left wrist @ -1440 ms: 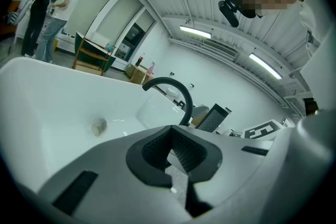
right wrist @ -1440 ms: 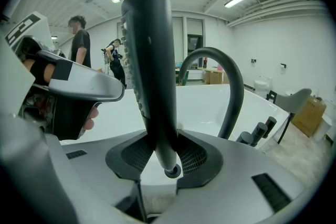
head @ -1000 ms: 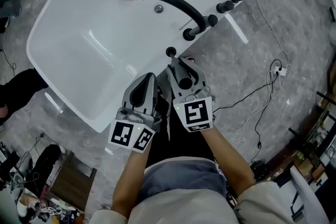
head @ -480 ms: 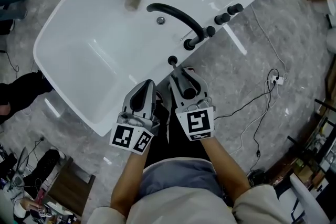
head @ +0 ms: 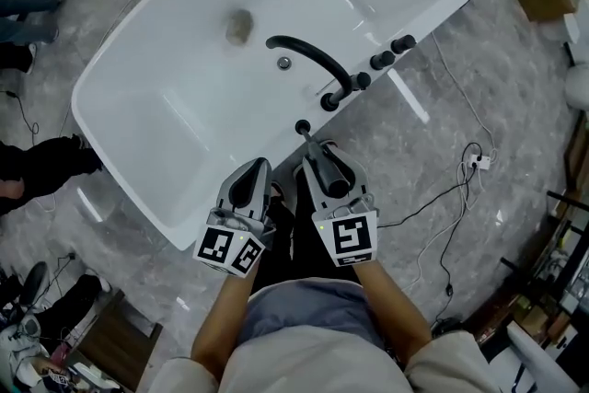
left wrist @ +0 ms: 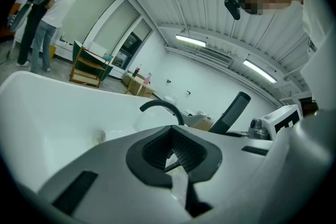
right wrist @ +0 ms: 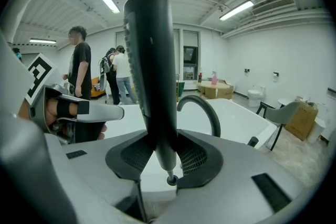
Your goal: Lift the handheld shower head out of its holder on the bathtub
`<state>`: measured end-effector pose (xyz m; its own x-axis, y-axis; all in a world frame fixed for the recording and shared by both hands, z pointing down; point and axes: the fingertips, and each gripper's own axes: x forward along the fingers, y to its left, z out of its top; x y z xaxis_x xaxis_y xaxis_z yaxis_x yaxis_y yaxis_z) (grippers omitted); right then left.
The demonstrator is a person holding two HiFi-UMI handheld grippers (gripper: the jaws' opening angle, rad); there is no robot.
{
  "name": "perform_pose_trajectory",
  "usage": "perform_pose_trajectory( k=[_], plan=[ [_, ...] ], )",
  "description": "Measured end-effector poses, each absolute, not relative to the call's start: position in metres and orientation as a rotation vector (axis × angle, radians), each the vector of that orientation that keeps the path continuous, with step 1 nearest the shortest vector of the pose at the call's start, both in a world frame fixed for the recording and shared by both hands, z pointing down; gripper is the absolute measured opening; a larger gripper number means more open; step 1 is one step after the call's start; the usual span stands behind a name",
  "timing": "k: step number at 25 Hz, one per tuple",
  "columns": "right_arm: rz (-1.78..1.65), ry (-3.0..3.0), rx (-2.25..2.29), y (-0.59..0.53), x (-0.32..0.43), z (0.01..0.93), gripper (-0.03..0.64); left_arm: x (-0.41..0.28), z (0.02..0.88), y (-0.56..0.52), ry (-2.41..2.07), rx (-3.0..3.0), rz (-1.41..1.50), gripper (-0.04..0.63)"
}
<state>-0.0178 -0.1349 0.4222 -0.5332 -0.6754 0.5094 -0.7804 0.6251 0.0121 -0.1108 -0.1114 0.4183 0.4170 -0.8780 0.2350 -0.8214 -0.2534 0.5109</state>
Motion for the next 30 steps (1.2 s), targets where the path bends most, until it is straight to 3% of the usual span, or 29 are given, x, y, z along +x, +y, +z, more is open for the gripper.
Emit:
perform_pose_trajectory(
  k=[22, 30],
  plan=[
    [0.236, -2.442, 1.197, -0.102, -0.031, 0.339, 0.146, -0.105, 0.347, -0.094, -1.299, 2.285, -0.214, 0.005],
    [0.229, -2.489, 1.255, -0.071, -0.053, 0.281, 0.146, -0.131, 0.302, -0.062, -1.249, 2.353, -0.263, 0.005]
  ],
)
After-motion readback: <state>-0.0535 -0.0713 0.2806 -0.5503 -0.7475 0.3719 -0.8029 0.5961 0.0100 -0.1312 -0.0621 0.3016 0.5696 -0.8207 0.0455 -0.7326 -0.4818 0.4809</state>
